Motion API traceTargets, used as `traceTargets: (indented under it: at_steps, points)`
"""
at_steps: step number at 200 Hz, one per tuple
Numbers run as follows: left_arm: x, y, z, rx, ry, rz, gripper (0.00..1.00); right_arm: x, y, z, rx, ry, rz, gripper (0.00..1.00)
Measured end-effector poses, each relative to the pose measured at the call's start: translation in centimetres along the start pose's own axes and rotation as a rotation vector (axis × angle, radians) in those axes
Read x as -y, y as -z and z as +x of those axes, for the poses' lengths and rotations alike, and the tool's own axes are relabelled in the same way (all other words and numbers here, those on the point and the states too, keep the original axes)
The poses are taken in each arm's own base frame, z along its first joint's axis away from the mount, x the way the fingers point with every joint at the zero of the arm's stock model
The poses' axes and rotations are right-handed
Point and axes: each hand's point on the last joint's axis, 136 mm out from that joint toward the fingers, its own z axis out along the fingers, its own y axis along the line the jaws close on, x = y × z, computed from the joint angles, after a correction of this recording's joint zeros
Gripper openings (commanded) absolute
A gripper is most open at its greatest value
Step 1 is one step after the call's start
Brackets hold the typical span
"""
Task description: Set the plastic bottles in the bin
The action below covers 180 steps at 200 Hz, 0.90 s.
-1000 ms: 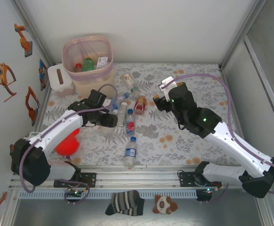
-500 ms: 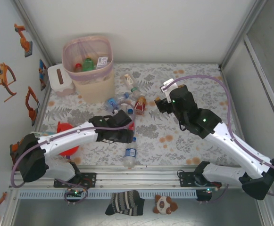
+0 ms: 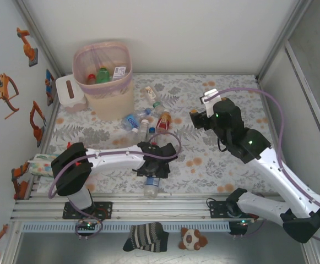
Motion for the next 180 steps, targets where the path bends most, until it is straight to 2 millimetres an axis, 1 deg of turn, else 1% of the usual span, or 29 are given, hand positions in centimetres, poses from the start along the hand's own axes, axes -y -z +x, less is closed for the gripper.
traceTargets:
  at_steps: [23,40,63,77,98,118,157,180]
  points:
    - [-0.4,-0.2,0.2,-0.012,0.014,-0.019,0.78,0.0,0.2,0.2,0.002,-0.001,-0.008,0.89]
    - [-0.4,-0.7,0.5,-0.029,0.013,-0.032,0.72,0.2,0.6,0.1,0.012,-0.007,-0.008,0.89]
    - [-0.2,-1.6,0.9,-0.060,0.005,-0.047,0.69,0.4,1.1,0.0,0.026,-0.012,-0.007,0.89]
    - [-0.1,-1.9,1.1,-0.076,0.000,-0.052,0.65,0.5,1.2,0.1,0.029,-0.014,-0.005,0.89]
    - [0.1,-2.0,1.2,-0.085,-0.005,-0.049,0.61,0.6,1.3,0.2,0.029,-0.012,-0.004,0.89]
    - [0.3,-1.9,1.1,-0.084,-0.013,-0.042,0.54,0.6,1.3,0.3,0.027,-0.012,-0.002,0.89]
    - [0.3,-1.8,1.1,-0.081,-0.014,-0.039,0.53,0.6,1.3,0.3,0.027,-0.012,-0.002,0.89]
    - [0.5,-1.0,0.6,-0.060,-0.015,-0.025,0.53,0.4,1.2,0.2,0.028,-0.011,-0.012,0.89]
